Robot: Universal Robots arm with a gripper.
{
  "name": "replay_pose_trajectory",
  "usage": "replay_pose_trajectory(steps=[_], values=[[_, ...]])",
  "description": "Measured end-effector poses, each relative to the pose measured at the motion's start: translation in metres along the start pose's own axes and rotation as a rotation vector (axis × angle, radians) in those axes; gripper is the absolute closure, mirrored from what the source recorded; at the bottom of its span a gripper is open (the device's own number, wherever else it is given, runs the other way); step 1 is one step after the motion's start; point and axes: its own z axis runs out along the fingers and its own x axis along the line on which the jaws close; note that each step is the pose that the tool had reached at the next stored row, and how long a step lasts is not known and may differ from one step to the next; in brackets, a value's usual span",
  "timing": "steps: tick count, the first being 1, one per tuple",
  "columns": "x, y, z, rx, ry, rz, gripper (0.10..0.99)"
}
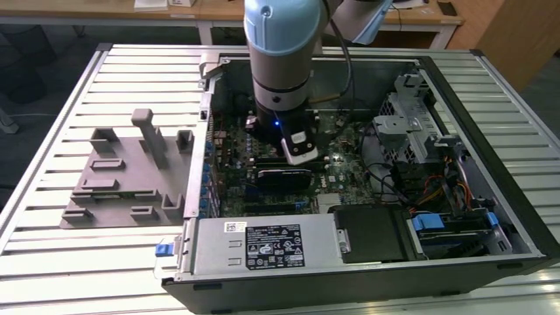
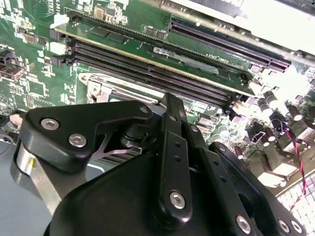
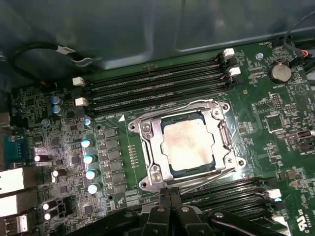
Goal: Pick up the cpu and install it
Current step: 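Install the second cpu locking lever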
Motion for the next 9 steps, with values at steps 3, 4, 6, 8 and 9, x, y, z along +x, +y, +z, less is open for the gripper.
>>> replay_pose_trajectory(steps=[3, 4, 6, 8, 9], values=[[0.0011, -0.0024, 0.0017, -0.014, 0.0032, 0.001, 0.980], [0.0014, -0.0030, 0.0022, -0.016, 0.0037, 0.001, 0.980], [0.0031, -0.0040, 0.0028, -0.021, 0.0047, 0.001, 0.980], [0.0061, -0.0052, 0.0034, -0.026, 0.0058, 0.002, 0.980], [0.0074, -0.0058, 0.0039, -0.030, 0.0067, 0.002, 0.980]])
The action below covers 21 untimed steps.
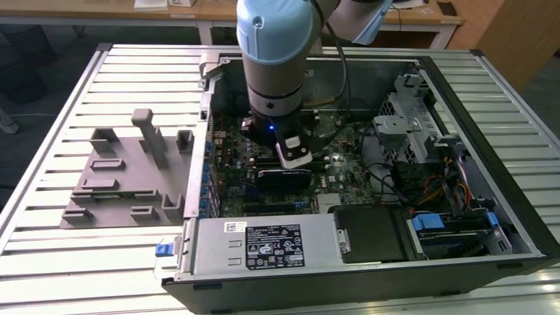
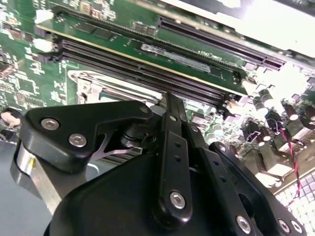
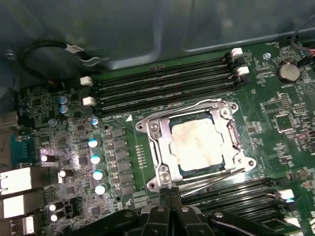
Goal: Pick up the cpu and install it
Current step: 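Install the second cpu locking lever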
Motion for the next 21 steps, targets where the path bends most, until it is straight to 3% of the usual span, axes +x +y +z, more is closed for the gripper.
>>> replay_pose_trajectory(steps=[8, 15, 21], values=[[0.0012, -0.0017, 0.0065, -0.048, 0.0104, 0.003, 0.980], [0.0012, -0.0018, 0.0055, -0.050, 0.0114, 0.003, 0.980], [0.0005, 0.0032, -0.0148, -0.050, 0.0114, 0.003, 0.980]])
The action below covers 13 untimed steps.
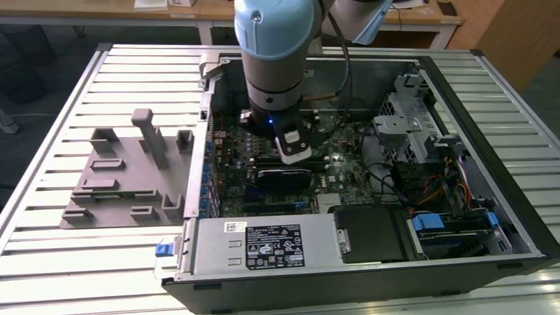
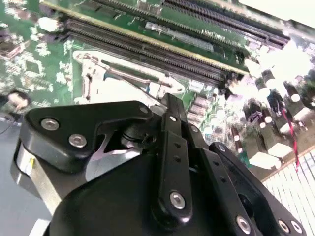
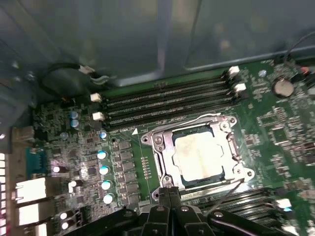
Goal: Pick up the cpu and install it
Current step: 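Install the second cpu locking lever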
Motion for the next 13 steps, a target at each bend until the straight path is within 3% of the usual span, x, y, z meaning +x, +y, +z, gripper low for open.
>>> replay_pose_trajectory(steps=[6, 10, 13], values=[[-0.0010, 0.0069, -0.0229, 0.000, -0.0001, 0.000, 0.980], [-0.0029, 0.0084, -0.0262, 0.001, 0.0000, 0.000, 0.980], [-0.0085, 0.0096, -0.0259, 0.011, 0.0018, 0.001, 0.980]])
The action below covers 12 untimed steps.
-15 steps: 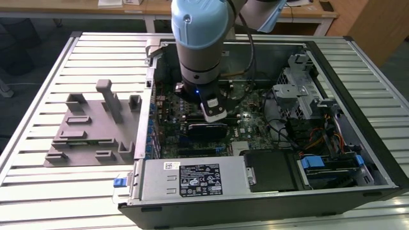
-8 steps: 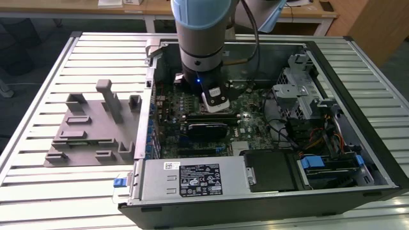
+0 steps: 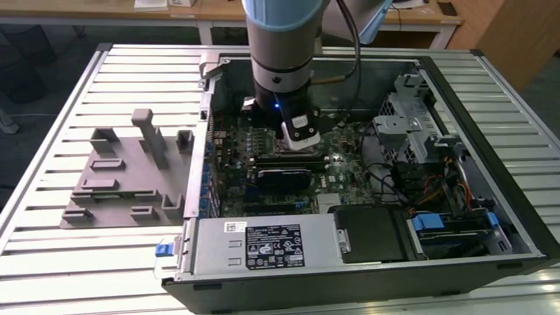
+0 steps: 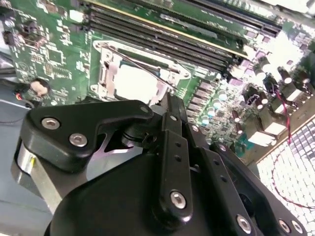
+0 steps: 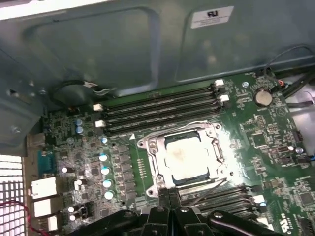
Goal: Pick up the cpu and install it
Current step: 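Install the second cpu locking lever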
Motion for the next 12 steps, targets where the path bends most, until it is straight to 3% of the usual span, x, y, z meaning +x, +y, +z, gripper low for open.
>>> replay_pose_trajectory(steps=[6, 9, 12], values=[[-0.0137, 0.0031, 0.0008, 0.040, 0.0058, 0.004, 0.980], [-0.0188, 0.0043, 0.0012, 0.072, 0.0092, 0.006, 0.980], [-0.0191, 0.0035, 0.0044, 0.079, 0.0107, 0.007, 0.980]])
